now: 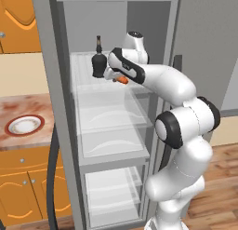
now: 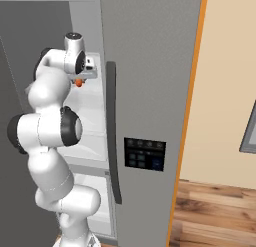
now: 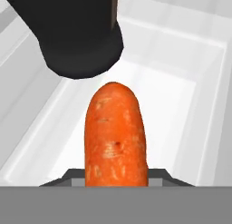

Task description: Pick carrot from the fridge and place it on the plate on the counter.

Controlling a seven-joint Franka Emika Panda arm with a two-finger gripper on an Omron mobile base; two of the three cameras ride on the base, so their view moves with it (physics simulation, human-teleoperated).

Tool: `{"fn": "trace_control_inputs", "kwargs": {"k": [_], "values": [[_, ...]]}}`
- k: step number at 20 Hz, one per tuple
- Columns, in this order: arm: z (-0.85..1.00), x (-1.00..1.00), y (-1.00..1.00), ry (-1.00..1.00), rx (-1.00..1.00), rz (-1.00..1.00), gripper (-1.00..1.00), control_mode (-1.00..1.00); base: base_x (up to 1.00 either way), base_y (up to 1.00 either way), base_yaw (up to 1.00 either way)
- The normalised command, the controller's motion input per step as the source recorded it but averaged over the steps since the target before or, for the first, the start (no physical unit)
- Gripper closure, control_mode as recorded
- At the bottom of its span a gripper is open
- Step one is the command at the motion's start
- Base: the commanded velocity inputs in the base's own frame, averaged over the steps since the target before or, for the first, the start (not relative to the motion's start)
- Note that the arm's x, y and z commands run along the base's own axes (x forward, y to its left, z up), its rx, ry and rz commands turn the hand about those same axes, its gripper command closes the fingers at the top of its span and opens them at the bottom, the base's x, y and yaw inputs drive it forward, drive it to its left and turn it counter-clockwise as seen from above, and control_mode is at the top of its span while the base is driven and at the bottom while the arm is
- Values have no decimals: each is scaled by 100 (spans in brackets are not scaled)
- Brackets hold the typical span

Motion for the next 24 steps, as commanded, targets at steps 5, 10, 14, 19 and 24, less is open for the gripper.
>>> {"fn": "trace_control_inputs", "kwargs": {"k": [5,10,14,19,24], "values": [[0,-51,0,-16,0,-9,100,-100,0,0,0],[8,-49,0,-20,0,-16,100,-100,0,0,0],[27,-53,-5,-11,1,-17,100,-100,0,0,0],[35,-52,-4,-1,1,-20,100,-100,0,0,0],[39,-60,-2,4,1,-22,100,-100,0,0,0]]}}
